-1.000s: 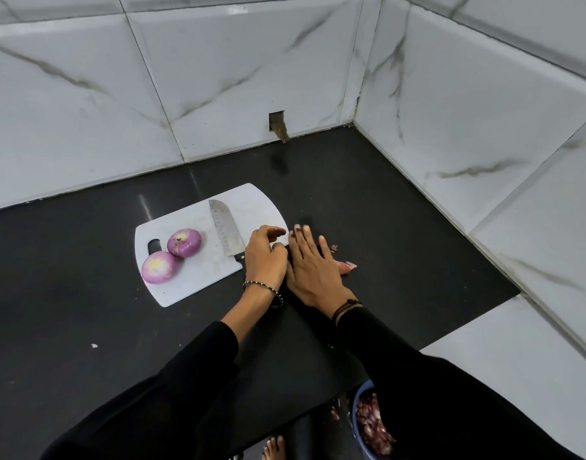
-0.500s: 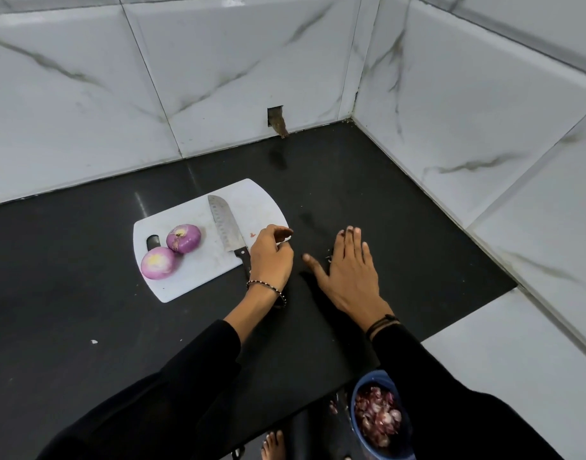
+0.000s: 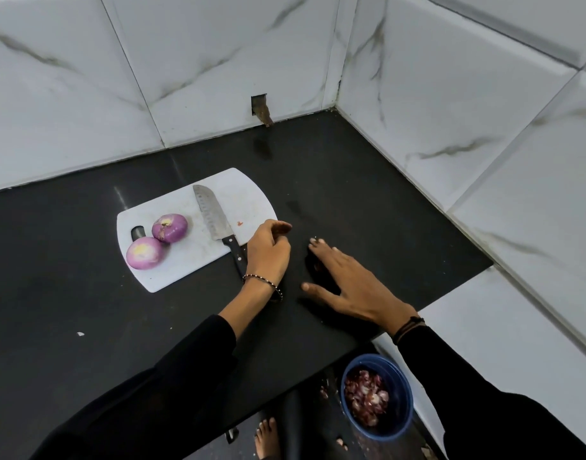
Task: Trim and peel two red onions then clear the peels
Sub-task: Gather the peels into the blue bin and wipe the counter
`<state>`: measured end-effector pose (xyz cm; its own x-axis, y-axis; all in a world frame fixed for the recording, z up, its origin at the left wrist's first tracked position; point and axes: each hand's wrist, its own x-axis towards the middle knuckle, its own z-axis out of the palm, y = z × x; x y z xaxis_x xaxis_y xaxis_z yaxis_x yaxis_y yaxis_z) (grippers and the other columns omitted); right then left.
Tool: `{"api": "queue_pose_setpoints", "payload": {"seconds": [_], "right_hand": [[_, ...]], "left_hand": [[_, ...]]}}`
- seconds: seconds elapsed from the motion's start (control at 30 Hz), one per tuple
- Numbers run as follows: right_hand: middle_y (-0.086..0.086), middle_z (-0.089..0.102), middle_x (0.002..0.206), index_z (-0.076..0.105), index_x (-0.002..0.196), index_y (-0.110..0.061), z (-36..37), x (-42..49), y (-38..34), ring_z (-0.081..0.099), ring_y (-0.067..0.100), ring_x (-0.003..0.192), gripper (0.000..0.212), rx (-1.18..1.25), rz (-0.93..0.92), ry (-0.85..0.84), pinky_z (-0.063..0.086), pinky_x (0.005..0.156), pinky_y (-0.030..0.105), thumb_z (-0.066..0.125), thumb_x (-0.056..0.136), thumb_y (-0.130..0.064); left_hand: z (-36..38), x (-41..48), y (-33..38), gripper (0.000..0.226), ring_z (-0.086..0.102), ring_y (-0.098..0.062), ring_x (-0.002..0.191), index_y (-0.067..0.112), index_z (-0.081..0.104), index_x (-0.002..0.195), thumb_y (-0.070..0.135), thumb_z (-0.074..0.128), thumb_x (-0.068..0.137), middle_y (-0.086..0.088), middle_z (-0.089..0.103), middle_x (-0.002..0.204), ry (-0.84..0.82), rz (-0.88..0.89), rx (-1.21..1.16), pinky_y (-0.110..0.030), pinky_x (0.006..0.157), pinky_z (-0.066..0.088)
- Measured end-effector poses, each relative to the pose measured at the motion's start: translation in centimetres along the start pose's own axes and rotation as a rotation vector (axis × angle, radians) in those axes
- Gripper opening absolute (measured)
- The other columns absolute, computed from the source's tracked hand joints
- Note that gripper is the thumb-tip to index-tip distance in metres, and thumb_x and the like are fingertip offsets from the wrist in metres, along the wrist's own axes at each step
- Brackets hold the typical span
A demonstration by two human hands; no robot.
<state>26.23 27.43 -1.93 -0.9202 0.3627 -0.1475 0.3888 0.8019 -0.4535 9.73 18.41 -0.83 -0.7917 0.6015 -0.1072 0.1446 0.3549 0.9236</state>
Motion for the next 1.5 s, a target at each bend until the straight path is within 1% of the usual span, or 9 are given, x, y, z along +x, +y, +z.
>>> {"api": "queue_pose_setpoints", "payload": {"seconds": [0.13,0.3,0.53,0.67,0.8,0.87,1.0,1.23,1.5], "right_hand": [[-0.001,0.01,0.168,0.021,0.159,-0.014,2.3,-2.2,-1.6,-0.006,0.007,0.154,0.066,-0.131,-0.221,0.036,0.005,0.127,0.039,0.029,0.106,-0.052],[-0.009,0.003,0.168,0.013,0.161,-0.022,5.1,-5.5,-2.6,-0.011,0.012,0.154,0.058,-0.263,-0.357,-0.106,-0.008,0.125,0.04,0.019,0.108,-0.046],[-0.002,0.006,0.168,0.011,0.161,-0.02,4.2,-2.5,-1.0,-0.007,0.02,0.155,0.066,-0.448,-0.055,0.029,-0.007,0.124,0.043,0.008,0.105,-0.055],[-0.001,0.001,0.168,0.009,0.161,-0.017,4.1,0.2,-2.5,-0.014,0.019,0.154,0.074,-0.429,-0.026,0.038,-0.008,0.125,0.045,0.002,0.102,-0.06],[0.008,0.004,0.168,0.01,0.16,-0.008,3.9,2.8,-3.0,-0.011,0.021,0.154,0.106,-0.416,0.073,0.076,-0.007,0.125,0.045,-0.032,0.083,-0.067],[0.012,0.002,0.168,0.008,0.159,-0.004,3.6,3.4,-2.9,-0.011,0.023,0.155,0.114,-0.425,0.144,0.079,-0.009,0.125,0.044,-0.039,0.076,-0.067],[0.017,0.0,0.167,0.007,0.158,-0.001,3.6,2.8,-3.0,-0.012,0.026,0.154,0.094,-0.412,0.247,0.089,-0.015,0.122,0.04,-0.011,0.093,-0.066],[0.02,-0.006,0.166,-0.002,0.157,0.002,4.1,0.4,-2.8,-0.009,0.029,0.155,0.087,-0.14,0.503,0.177,-0.003,0.125,0.04,0.017,0.102,-0.062],[0.007,0.004,0.168,0.001,0.16,-0.007,2.7,0.9,-2.0,0.008,0.023,0.155,0.088,0.212,0.322,0.178,0.006,0.125,0.033,0.049,0.1,-0.052]], "left_hand": [[0.1,-0.4,0.1,0.029,0.059,-0.006,0.099,0.014,0.068,0.108,-0.002,0.049,0.093,0.004,0.067,0.106,0.004,0.021,-0.01,-0.001,0.073,0.039],[-0.6,-0.7,0.1,0.028,0.058,-0.005,0.097,0.017,0.068,0.108,0.001,0.05,0.095,0.008,0.066,0.104,-0.01,-0.006,-0.012,-0.002,0.07,0.036],[-0.9,-1.4,0.6,0.026,0.058,-0.005,0.094,0.02,0.067,0.103,0.002,0.05,0.095,0.008,0.065,0.1,-0.003,-0.017,-0.029,-0.005,0.07,0.037],[-0.6,-2.0,0.4,0.025,0.058,-0.001,0.086,0.016,0.068,0.107,0.002,0.051,0.094,0.007,0.065,0.1,-0.002,-0.009,-0.024,-0.001,0.064,0.04],[-0.5,-2.2,0.2,0.026,0.06,-0.006,0.097,0.016,0.069,0.108,0.003,0.052,0.093,0.005,0.068,0.105,-0.02,-0.007,-0.027,-0.01,0.077,0.041],[-0.6,-2.3,0.2,0.025,0.06,-0.003,0.093,0.017,0.07,0.106,0.004,0.052,0.093,0.006,0.069,0.103,-0.024,0.002,-0.009,-0.005,0.073,0.039],[-1.1,-2.2,-0.1,0.025,0.055,0.01,0.08,0.017,0.071,0.105,0.006,0.053,0.094,0.012,0.065,0.095,-0.022,0.008,0.019,0.001,0.063,0.039],[-0.8,-2.0,-0.4,0.026,0.055,0.009,0.08,0.018,0.071,0.106,0.005,0.052,0.095,0.009,0.066,0.098,-0.031,-0.007,0.014,-0.001,0.061,0.039],[-1.1,-2.1,-0.5,0.025,0.057,0.009,0.084,0.021,0.07,0.1,0.004,0.053,0.094,0.012,0.067,0.095,0.007,0.0,-0.032,-0.002,0.068,0.038]]}}
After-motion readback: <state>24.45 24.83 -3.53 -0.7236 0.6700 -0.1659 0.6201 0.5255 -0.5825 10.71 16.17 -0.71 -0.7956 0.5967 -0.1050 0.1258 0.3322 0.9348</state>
